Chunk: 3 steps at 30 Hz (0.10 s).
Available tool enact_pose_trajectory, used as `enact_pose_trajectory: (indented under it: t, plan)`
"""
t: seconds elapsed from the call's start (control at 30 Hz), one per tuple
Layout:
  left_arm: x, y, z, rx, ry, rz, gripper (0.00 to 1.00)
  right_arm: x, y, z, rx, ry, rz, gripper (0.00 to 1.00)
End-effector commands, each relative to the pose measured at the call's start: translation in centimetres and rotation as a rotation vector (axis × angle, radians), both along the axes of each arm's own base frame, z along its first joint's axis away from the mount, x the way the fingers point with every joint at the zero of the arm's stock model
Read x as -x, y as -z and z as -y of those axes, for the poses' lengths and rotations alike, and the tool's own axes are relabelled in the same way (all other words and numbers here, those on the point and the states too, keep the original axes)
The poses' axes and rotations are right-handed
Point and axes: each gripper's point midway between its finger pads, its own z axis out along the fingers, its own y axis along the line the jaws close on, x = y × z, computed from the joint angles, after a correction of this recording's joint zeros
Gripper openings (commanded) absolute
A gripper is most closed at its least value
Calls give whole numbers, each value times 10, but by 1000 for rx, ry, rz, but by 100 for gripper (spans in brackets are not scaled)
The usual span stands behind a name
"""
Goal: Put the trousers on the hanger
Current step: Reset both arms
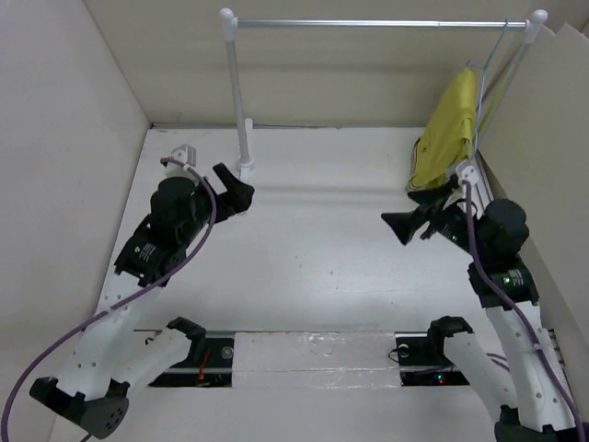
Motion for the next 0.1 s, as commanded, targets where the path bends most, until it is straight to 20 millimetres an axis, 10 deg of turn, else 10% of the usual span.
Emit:
enact_pose_trajectory:
  t: [0.0, 0.07]
  plan:
    - [17, 37, 8, 87, 26, -61, 99, 11, 72, 17, 111, 84, -146, 100]
    - [19, 15, 13, 148, 57, 19, 99, 9, 61, 16, 98, 85, -117, 100]
